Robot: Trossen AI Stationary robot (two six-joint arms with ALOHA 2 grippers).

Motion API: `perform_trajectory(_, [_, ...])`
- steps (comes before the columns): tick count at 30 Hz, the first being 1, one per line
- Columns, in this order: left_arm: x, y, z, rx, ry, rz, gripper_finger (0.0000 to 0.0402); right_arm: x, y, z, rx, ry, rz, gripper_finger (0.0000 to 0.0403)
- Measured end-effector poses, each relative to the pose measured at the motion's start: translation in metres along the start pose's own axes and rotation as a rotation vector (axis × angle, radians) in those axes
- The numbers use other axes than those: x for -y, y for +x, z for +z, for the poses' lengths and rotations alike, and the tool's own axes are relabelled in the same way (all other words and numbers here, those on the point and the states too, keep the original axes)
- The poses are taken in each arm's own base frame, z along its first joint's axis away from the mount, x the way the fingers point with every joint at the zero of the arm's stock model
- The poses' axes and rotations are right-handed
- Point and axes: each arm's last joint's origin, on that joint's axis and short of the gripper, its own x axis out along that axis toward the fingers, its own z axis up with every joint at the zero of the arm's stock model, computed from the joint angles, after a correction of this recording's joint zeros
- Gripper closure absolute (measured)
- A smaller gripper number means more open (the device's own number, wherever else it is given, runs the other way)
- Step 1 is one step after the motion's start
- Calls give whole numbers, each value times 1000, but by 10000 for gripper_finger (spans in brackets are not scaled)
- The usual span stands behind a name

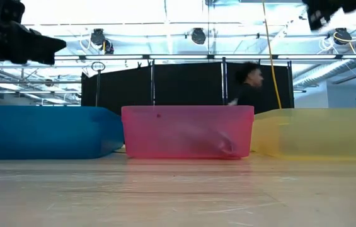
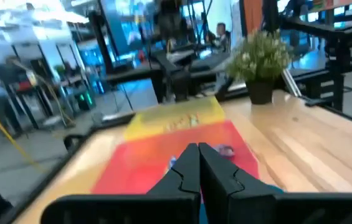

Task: Pick and place Granola Bars by type
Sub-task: Return to Home Position

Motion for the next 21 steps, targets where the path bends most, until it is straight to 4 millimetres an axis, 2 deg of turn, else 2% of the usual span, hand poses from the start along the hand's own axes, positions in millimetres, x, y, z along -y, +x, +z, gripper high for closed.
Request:
perform_trajectory(4, [0,0,1,-4,32,-2,396,3,-5,-37,9,23,-25,402])
perform_trajectory(8, [2,0,-3,-6,5,-45,398,4,-7,-57,152,-5,-26,403])
perform_trajectory(11, [3,1,-7,1,9,-40,397,5,-6,-73,196,-38,-31,403])
perform_trajectory(14, [1,1,-3,35,5,10,397,5,-4,-86,191,-45,-39,403])
perform_trajectory(21, [1,1,-5,13,24,5,398,4,4,-105,163,-76,-45,403])
